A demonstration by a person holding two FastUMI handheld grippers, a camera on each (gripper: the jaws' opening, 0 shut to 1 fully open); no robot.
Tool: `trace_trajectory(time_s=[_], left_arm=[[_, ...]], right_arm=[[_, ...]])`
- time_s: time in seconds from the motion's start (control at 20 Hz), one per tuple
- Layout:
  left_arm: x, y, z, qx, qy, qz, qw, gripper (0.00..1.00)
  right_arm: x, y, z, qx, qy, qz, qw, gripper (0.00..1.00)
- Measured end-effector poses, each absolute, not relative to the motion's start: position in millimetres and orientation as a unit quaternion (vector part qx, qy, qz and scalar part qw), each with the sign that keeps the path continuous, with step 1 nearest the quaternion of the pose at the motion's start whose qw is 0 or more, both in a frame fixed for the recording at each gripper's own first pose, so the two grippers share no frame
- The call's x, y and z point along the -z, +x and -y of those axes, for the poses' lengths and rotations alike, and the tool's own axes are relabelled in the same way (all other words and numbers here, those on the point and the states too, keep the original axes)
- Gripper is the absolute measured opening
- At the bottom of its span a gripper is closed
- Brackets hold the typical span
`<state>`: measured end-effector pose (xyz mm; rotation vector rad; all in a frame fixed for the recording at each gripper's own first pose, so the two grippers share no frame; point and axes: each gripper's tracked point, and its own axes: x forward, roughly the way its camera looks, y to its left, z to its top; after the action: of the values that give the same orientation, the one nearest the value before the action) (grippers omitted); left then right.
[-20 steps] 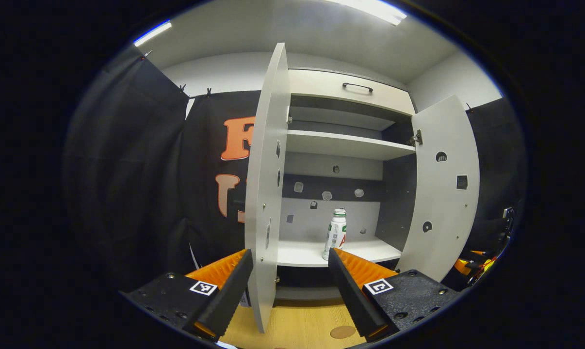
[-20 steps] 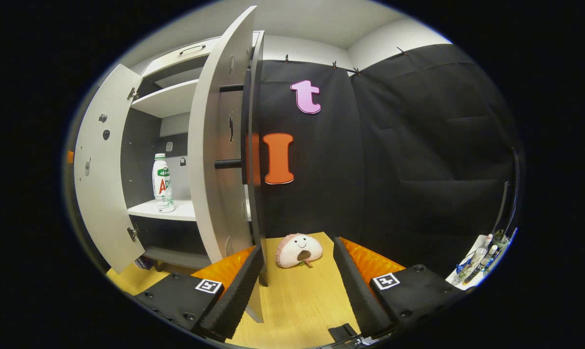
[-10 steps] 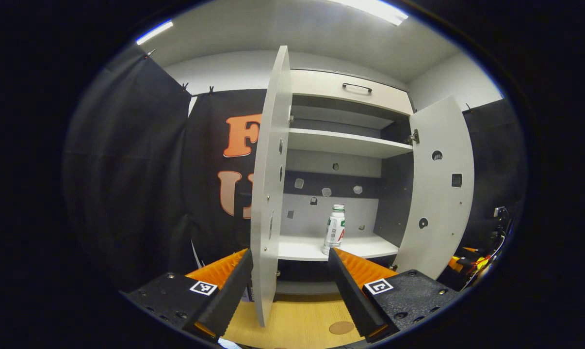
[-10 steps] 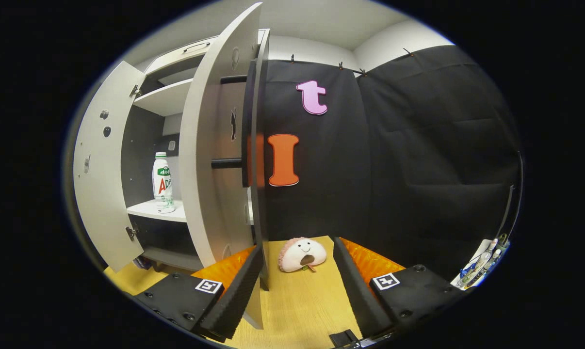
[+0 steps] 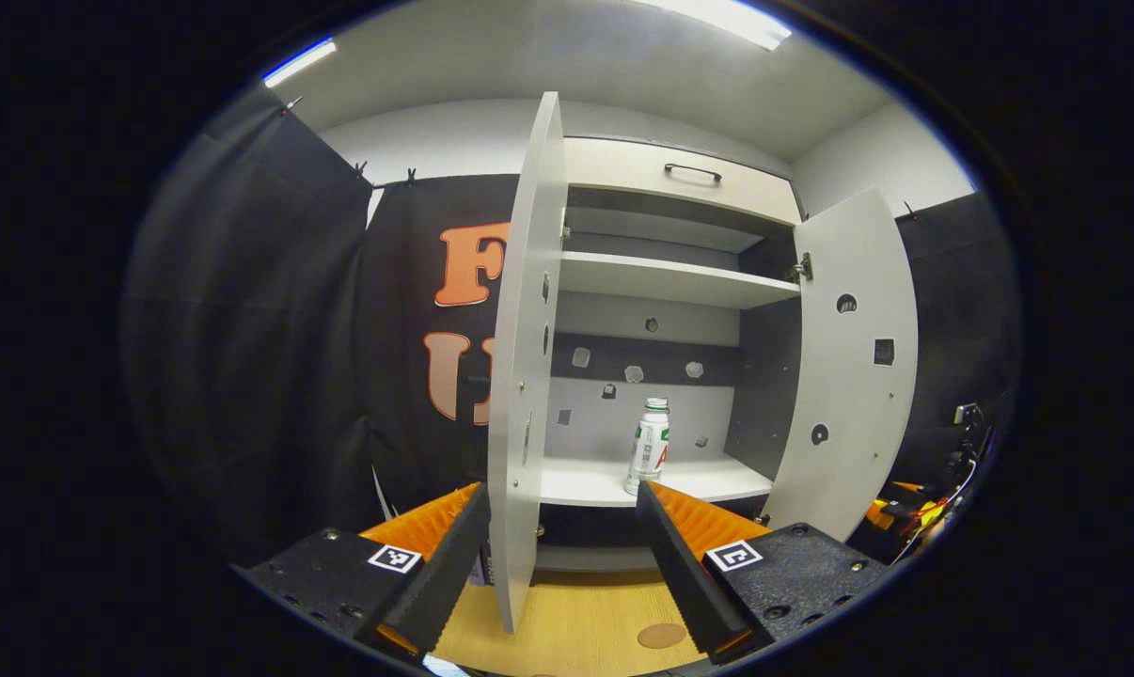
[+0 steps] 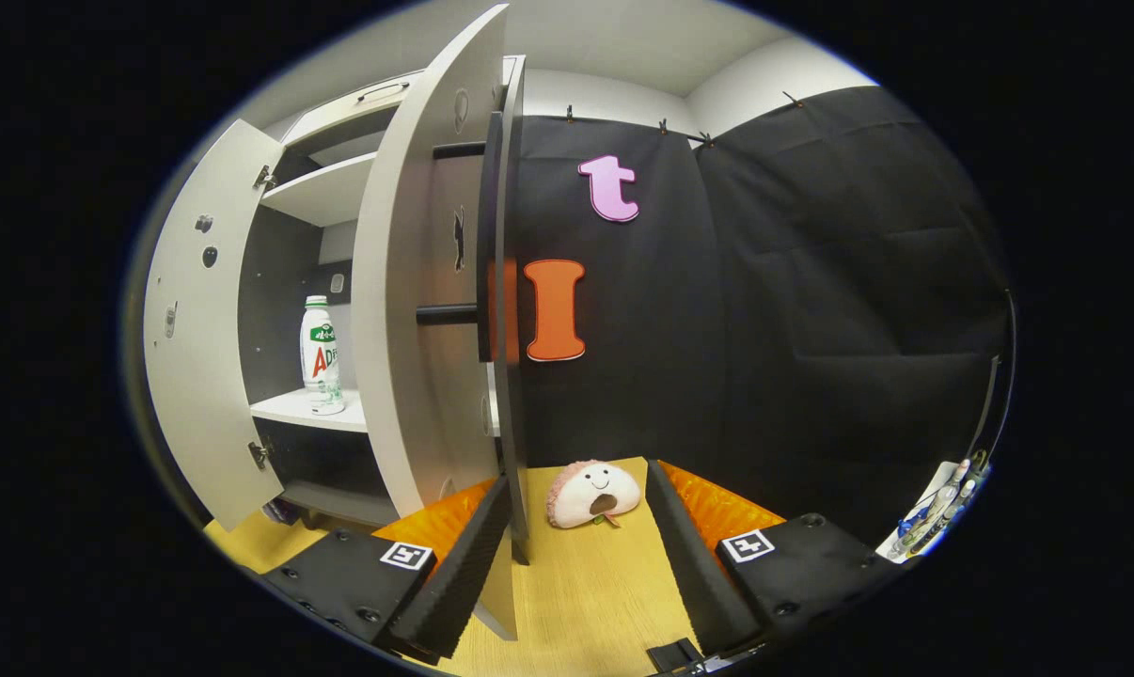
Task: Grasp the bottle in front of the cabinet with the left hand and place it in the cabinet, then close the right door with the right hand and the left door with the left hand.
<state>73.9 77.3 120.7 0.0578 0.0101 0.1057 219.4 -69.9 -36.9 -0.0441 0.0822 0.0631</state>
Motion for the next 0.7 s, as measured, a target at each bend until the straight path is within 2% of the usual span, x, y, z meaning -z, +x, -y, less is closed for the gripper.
trace_trajectory(time_s=[0.25, 0.3, 0.35, 0.6, 0.65, 0.7], left_arm=[[-124.5, 77.0, -72.4, -0.048, 0.033, -0.001, 0.998, 0.95], [-124.2, 78.1, -71.0, -0.045, 0.031, -0.001, 0.998, 0.95], [-123.9, 78.5, -69.1, -0.043, 0.03, -0.001, 0.999, 0.95], [-122.3, 82.0, -66.9, -0.037, 0.027, -0.005, 0.999, 0.95], [-122.1, 82.2, -66.5, -0.037, 0.028, -0.006, 0.999, 0.92], [-121.9, 82.7, -66.2, -0.037, 0.027, -0.006, 0.999, 0.95]], right_arm=[[37.6, 218.9, 65.4, -0.032, -0.013, -0.041, 0.999, 0.95], [37.9, 217.6, 62.2, -0.033, -0.015, -0.039, 0.999, 1.0], [37.7, 217.2, 58.3, -0.035, -0.016, -0.038, 0.999, 0.95], [40.1, 214.3, 31.7, -0.06, -0.015, -0.039, 0.997, 0.95], [39.0, 214.1, 26.2, -0.065, -0.018, -0.039, 0.997, 0.95], [39.1, 213.4, 19.7, -0.072, -0.019, -0.038, 0.997, 0.95]])
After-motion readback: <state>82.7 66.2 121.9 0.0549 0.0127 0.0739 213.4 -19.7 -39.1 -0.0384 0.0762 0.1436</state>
